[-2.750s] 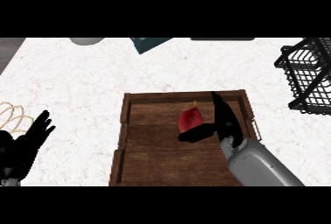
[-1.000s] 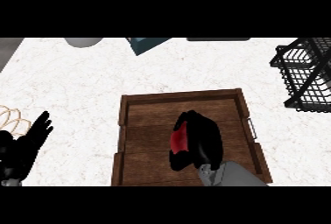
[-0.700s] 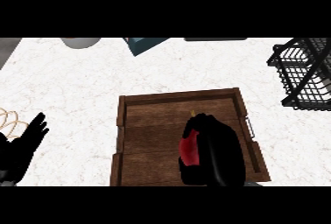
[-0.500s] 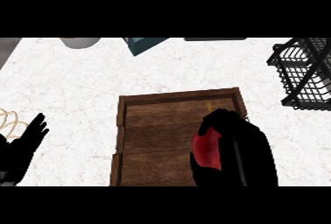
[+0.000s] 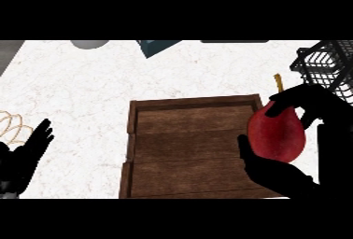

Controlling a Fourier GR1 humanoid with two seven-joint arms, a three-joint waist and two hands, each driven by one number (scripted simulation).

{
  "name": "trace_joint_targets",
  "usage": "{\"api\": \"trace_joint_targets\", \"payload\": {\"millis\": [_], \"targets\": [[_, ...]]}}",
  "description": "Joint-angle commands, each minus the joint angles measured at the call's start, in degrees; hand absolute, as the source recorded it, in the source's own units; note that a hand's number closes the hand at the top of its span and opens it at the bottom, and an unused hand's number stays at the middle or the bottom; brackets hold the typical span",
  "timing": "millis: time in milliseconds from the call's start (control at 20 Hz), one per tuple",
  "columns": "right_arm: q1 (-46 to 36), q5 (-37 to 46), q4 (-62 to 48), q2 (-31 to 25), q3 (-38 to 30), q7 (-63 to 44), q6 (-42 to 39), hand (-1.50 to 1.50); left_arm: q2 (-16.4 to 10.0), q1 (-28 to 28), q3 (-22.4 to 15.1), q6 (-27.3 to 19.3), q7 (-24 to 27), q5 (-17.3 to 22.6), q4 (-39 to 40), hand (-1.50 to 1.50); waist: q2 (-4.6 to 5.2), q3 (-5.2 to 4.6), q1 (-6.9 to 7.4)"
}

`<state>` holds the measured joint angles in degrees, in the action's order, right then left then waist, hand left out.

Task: Pick the pear from the tray and place it in the tiered basket

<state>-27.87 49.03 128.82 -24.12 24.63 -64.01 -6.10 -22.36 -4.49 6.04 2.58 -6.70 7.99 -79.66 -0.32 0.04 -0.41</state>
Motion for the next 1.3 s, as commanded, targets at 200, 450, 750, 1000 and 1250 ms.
{"api": "trace_joint_targets", "payload": {"millis": [200, 450, 750, 1000, 1250], "targets": [[-3.8, -10.1, -14.0, -3.8, -20.4, 12.4, -0.5, 1.5, 1.6, 2.0, -0.4, -1.0, -0.1, -2.5, 2.2, 0.0, 0.49, -0.03, 0.61], [-9.5, -6.6, -27.5, -4.2, -21.9, 21.1, 1.9, 1.5, 2.9, -0.7, -0.6, -0.5, -0.7, -2.4, -0.7, 0.0, 0.49, -0.04, 1.29], [-13.5, -16.6, -40.8, -2.3, -32.9, 33.3, 9.8, 1.5, 1.7, 2.0, 0.0, 0.6, -3.3, -1.8, -1.2, 0.0, 0.74, 0.07, 1.82], [-22.0, -18.3, -56.4, -3.1, -35.7, 42.4, 11.1, 1.5, 4.1, 3.6, -0.9, -0.7, -2.0, -3.7, 1.2, 0.0, 0.67, -0.03, 1.58], [-28.3, -18.2, -70.2, -6.9, -37.8, 49.8, 10.4, 1.5, 3.0, 1.4, 0.4, 0.6, -2.2, -3.8, -0.3, 0.0, 0.59, -0.04, 1.69]]}}
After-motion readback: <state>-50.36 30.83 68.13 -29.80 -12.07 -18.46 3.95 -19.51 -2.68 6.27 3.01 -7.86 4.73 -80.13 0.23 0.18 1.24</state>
